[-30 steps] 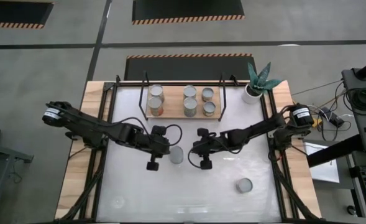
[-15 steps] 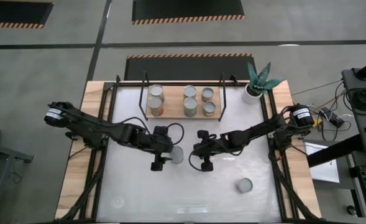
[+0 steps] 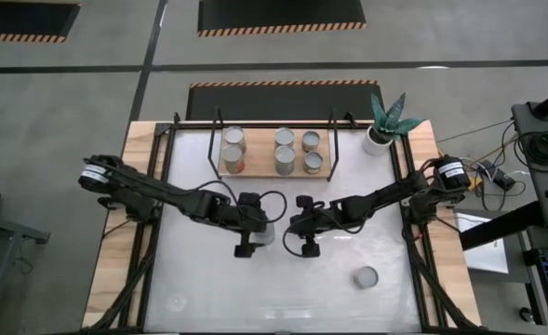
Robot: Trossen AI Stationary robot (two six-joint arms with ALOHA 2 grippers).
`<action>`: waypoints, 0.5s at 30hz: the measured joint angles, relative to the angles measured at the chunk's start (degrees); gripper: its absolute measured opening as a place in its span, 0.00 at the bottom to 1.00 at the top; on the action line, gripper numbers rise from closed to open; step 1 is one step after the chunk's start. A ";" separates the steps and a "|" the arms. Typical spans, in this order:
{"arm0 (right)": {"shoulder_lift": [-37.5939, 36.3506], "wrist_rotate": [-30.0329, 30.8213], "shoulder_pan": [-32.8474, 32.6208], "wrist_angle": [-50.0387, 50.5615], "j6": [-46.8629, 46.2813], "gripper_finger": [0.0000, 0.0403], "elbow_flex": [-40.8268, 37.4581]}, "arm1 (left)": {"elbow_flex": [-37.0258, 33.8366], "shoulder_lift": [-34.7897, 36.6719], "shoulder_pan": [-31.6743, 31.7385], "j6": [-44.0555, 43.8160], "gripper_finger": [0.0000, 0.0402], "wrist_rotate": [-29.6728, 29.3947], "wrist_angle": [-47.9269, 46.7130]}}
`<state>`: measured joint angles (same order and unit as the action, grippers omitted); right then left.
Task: Pick and place cans onto a shelf
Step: Put the canned peas on the shelf
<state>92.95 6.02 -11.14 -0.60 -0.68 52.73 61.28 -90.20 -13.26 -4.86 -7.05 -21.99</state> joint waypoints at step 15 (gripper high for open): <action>0.00 0.00 0.00 0.37 -0.82 0.03 -0.02 | 0.02 -3.06 1.03 1.46 0.94 -0.48 1.87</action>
<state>92.95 6.02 -11.14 -0.23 -1.50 52.71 61.30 -93.25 -12.23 -3.40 -7.53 -20.12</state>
